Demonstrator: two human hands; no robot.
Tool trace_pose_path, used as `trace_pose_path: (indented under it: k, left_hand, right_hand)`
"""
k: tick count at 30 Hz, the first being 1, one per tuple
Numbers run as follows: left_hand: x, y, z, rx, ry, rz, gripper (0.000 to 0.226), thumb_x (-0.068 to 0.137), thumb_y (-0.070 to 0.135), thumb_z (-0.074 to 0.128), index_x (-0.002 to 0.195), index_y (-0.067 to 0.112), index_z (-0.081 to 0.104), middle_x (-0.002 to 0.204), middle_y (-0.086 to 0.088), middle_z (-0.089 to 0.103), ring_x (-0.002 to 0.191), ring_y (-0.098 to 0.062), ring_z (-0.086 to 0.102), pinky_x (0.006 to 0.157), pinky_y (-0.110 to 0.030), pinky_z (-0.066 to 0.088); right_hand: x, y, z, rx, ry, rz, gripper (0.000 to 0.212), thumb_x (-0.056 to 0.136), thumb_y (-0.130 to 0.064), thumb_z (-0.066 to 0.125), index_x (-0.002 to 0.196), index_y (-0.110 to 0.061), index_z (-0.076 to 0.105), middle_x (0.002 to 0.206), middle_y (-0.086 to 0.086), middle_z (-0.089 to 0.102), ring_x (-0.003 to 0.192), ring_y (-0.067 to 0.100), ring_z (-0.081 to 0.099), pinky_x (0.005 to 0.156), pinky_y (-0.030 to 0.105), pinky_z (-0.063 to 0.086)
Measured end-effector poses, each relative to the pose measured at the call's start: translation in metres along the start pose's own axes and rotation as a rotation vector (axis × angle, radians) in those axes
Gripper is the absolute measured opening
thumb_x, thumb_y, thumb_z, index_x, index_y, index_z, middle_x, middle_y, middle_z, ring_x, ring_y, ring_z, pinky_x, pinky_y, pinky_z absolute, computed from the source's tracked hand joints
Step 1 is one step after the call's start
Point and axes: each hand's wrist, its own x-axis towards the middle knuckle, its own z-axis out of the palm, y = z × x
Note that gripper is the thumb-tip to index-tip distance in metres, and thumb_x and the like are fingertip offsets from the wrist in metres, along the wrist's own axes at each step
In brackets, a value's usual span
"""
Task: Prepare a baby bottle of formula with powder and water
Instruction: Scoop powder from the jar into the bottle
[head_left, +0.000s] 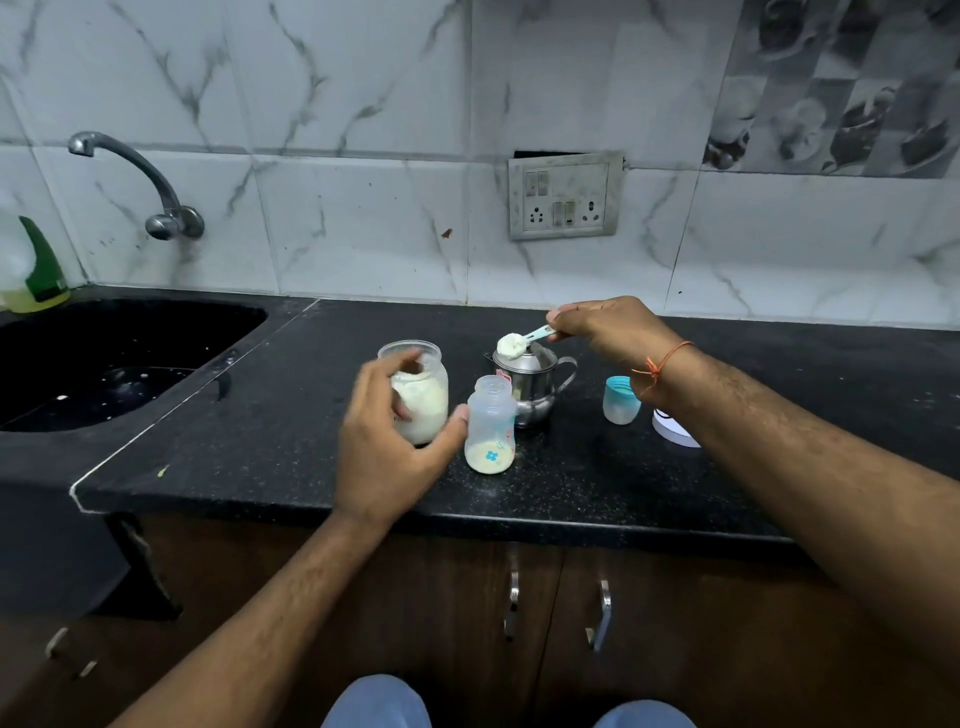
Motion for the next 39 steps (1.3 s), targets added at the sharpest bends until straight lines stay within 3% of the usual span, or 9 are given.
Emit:
trace_pose_path:
  k: [2,4,10,16,20,23,27,32,39]
  left_hand:
    - [-0.004,0.008,0.010,-0.055,-0.113,-0.109,0.073,0.079,0.055,0.089,0.143,0.029,0.063,0.132,0.021,0.067,0.084,-0.024,0.067,0.082,-0.039,0.061]
    - [-0.003,0.011,0.019,-0.039,-0.209,-0.195,0.080,0.075,0.056,0.093,0.146,0.033,0.063,0.137,0.024,0.068,0.106,-0.027,0.073,0.099,-0.042,0.062]
    - [0.002,0.003,0.032,-0.100,-0.323,-0.281,0.073,0.073,0.057,0.095,0.138,0.033,0.073,0.124,0.023,0.077,0.121,0.008,0.069,0.108,-0.036,0.060]
    - [0.001,0.001,0.033,-0.196,-0.346,-0.323,0.049,0.080,0.037,0.100,0.125,0.034,0.079,0.107,0.018,0.081,0.064,0.015,0.063,0.076,-0.022,0.053]
    - [-0.001,-0.001,0.033,-0.202,-0.324,-0.299,0.049,0.081,0.037,0.100,0.125,0.033,0.080,0.106,0.016,0.081,0.058,0.014,0.057,0.068,-0.010,0.043]
    - [-0.001,-0.001,0.033,-0.213,-0.302,-0.292,0.050,0.079,0.039,0.100,0.125,0.034,0.081,0.106,0.016,0.082,0.055,0.013,0.056,0.063,-0.006,0.041]
    - [-0.001,-0.002,0.034,-0.217,-0.285,-0.293,0.051,0.078,0.041,0.101,0.125,0.034,0.082,0.102,0.015,0.083,0.053,0.011,0.054,0.061,-0.005,0.040]
    - [-0.001,-0.002,0.034,-0.207,-0.274,-0.289,0.051,0.077,0.042,0.101,0.124,0.032,0.083,0.099,0.015,0.082,0.052,0.010,0.053,0.059,-0.006,0.039]
    - [0.000,-0.001,0.032,-0.189,-0.275,-0.292,0.050,0.077,0.044,0.101,0.122,0.035,0.082,0.086,0.020,0.078,0.051,0.007,0.052,0.057,-0.007,0.039]
  right_hand:
    - [-0.002,0.002,0.000,-0.016,-0.008,-0.012,0.019,0.096,-0.023,0.075,0.094,-0.007,0.083,0.098,0.004,0.078,0.091,0.012,0.058,0.074,0.025,0.041]
    - [-0.003,0.004,0.000,-0.025,-0.013,-0.020,0.020,0.095,-0.024,0.075,0.092,-0.006,0.083,0.096,0.004,0.077,0.090,0.013,0.056,0.073,0.027,0.040]
    - [-0.002,0.006,0.000,-0.076,-0.012,-0.027,0.018,0.092,-0.029,0.079,0.089,-0.012,0.084,0.127,-0.002,0.070,0.101,0.012,0.061,0.082,0.027,0.046]
    - [0.000,0.011,0.007,-0.137,-0.029,-0.038,0.019,0.091,-0.031,0.079,0.076,-0.021,0.083,0.130,-0.005,0.068,0.118,0.015,0.064,0.105,0.038,0.049]
    - [-0.004,0.008,0.012,-0.174,-0.054,-0.055,0.022,0.093,-0.029,0.078,0.072,-0.023,0.080,0.128,-0.008,0.067,0.115,0.011,0.062,0.090,0.029,0.044]
    - [-0.004,0.005,0.015,-0.249,-0.057,-0.091,0.022,0.093,-0.033,0.077,0.072,-0.027,0.081,0.116,-0.017,0.065,0.119,0.011,0.062,0.098,0.032,0.048]
    - [-0.002,-0.001,0.018,-0.543,-0.021,-0.235,0.028,0.090,-0.046,0.074,0.066,-0.032,0.079,0.119,-0.021,0.063,0.122,0.009,0.061,0.116,0.048,0.041]
    - [-0.018,-0.014,0.026,-0.895,0.001,-0.456,0.033,0.095,-0.050,0.066,0.069,-0.031,0.069,0.140,-0.018,0.060,0.141,0.011,0.045,0.128,0.065,0.004]
    - [-0.038,-0.026,0.034,-1.147,-0.020,-0.936,0.035,0.096,-0.052,0.060,0.082,-0.030,0.084,0.141,-0.014,0.062,0.150,0.019,0.040,0.124,0.073,0.007]
